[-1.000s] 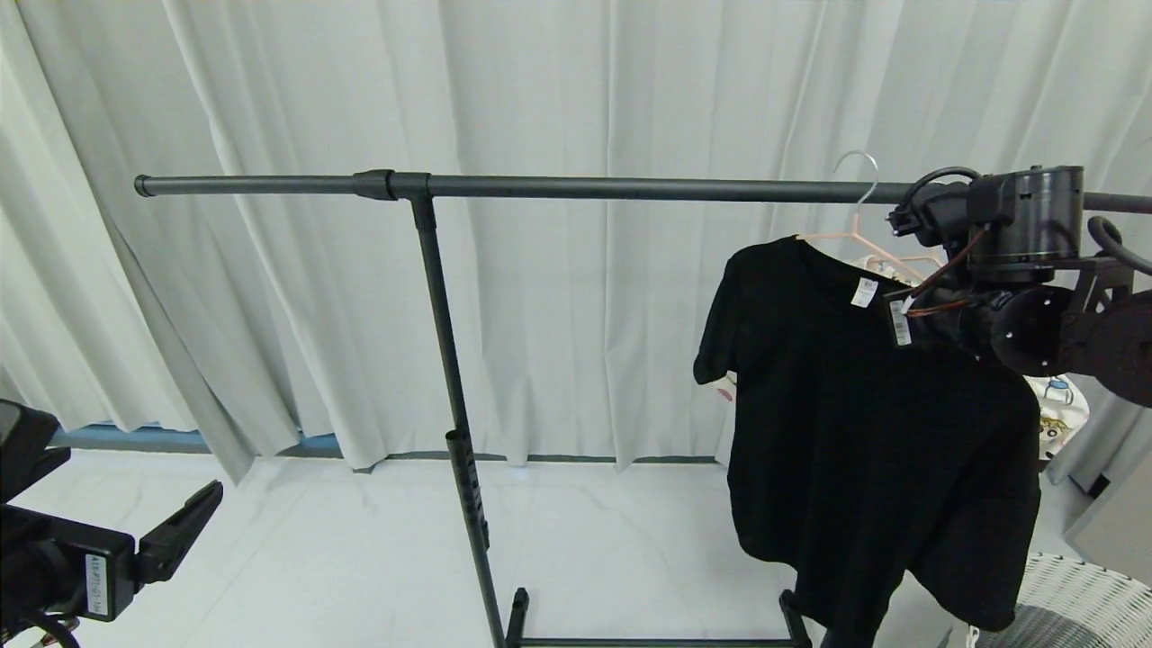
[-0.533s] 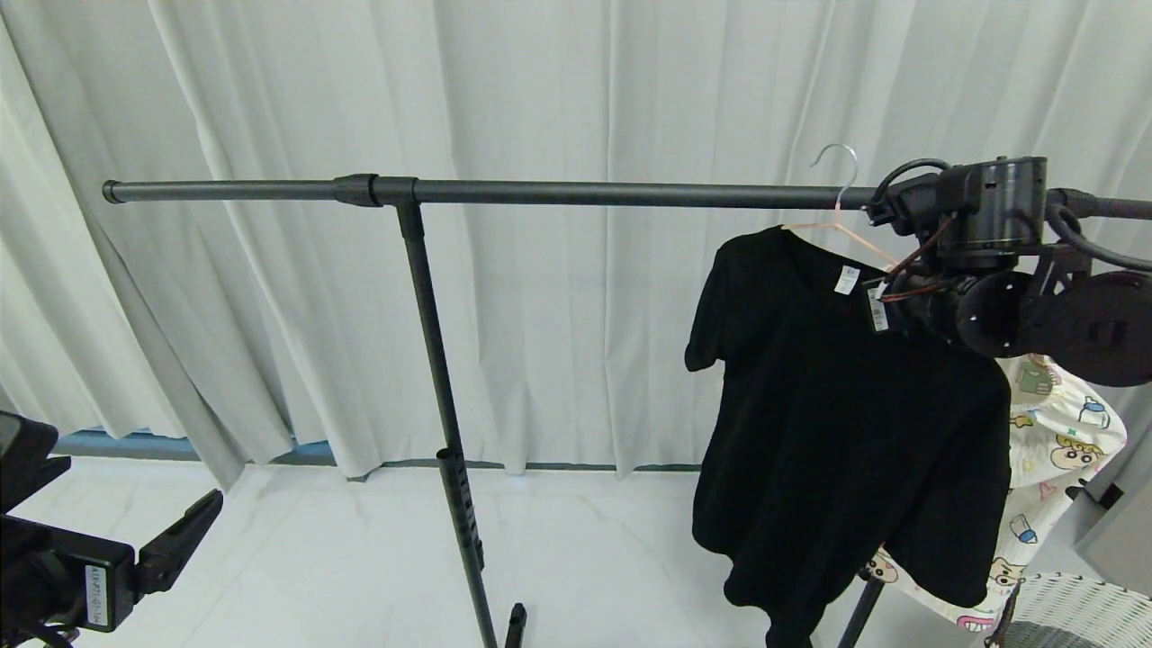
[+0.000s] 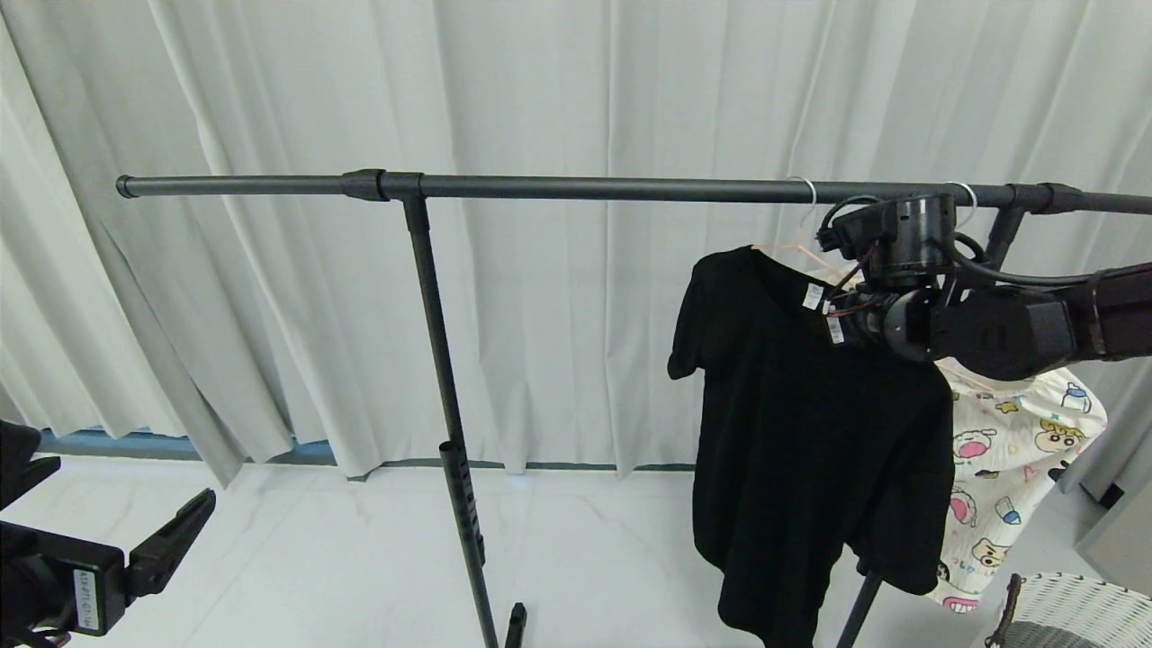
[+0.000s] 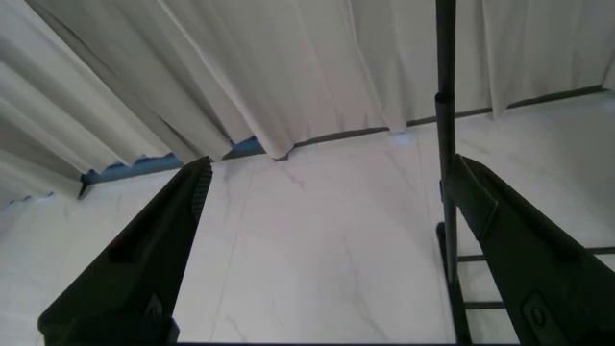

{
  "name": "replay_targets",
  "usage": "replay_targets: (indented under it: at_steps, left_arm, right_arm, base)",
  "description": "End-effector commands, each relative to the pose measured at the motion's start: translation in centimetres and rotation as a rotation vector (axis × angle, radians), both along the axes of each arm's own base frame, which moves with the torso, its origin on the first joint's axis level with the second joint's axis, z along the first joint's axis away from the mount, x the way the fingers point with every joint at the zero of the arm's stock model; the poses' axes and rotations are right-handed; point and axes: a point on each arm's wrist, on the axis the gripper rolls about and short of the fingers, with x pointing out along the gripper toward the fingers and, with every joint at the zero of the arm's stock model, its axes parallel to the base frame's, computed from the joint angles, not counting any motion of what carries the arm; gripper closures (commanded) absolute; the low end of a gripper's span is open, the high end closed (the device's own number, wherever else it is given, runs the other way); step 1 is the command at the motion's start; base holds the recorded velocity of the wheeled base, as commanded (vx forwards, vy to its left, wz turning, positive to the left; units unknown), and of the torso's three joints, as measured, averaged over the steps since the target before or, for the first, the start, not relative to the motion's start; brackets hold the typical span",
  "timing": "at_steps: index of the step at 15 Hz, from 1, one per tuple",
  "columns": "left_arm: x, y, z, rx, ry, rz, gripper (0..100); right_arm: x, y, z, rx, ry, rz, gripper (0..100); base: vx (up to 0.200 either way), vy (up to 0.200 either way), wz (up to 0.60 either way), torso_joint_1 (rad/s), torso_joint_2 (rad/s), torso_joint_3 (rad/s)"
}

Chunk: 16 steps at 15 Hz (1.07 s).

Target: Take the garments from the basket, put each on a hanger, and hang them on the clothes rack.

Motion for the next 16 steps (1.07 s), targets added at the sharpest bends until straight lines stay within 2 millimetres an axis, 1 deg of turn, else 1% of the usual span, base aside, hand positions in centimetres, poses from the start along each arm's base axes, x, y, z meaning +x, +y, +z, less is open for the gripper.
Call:
replay_targets:
  at_steps: [1,2,3,4,7,10,12,14,16]
  left_arm:
    - [-0.2,0.0,0.0,0.001,-0.007,0.001,0]
    - [-0.1,0.0,0.0,0.001,-0.006,0.001,0]
    - [-0.1,0.0,0.0,0.001,-0.006,0.001,0]
    - [-0.2,0.0,0.0,0.001,-0.007,0.001,0]
    - [-0.2,0.0,0.1,0.000,-0.009,0.001,0]
    - [-0.2,0.0,0.1,0.000,-0.009,0.001,0]
    - [-0.2,0.0,0.1,0.000,-0.010,0.001,0]
    - [-0.5,0.0,0.1,0.000,-0.021,0.001,0]
    - [-1.0,0.1,-0.2,-0.001,-0.024,0.015,0]
  right_arm:
    - [-0.1,0.6,-0.4,-0.002,0.009,0.014,100]
    - [-0.4,0.7,-0.1,0.000,0.005,0.020,100]
    - [-1.2,1.3,0.2,0.004,0.001,0.041,100]
    - [-1.8,1.5,0.5,0.009,-0.004,0.056,0]
    - [-3.8,2.1,2.3,0.075,-0.051,0.086,0]
    - [-5.5,1.9,4.3,0.108,-0.097,0.108,0]
    - [-6.4,1.7,5.2,0.131,-0.116,0.137,0]
    - [-8.0,0.9,6.1,0.135,-0.123,0.153,0]
    - [-11.1,-1.0,7.6,0.114,-0.083,0.149,0]
  base:
    - [0.000,0.000,0.00,0.000,0.00,0.000]
    - [0.000,0.000,0.00,0.000,0.00,0.000]
    - [0.000,0.000,0.00,0.000,0.00,0.000]
    - [0.000,0.000,0.00,0.000,0.00,0.000]
    - [0.000,0.000,0.00,0.000,0.00,0.000]
    - [0.000,0.000,0.00,0.000,0.00,0.000]
    - [0.000,0.000,0.00,0.000,0.00,0.000]
    - [0.000,0.000,0.00,0.000,0.00,0.000]
    - [0.000,0.000,0.00,0.000,0.00,0.000]
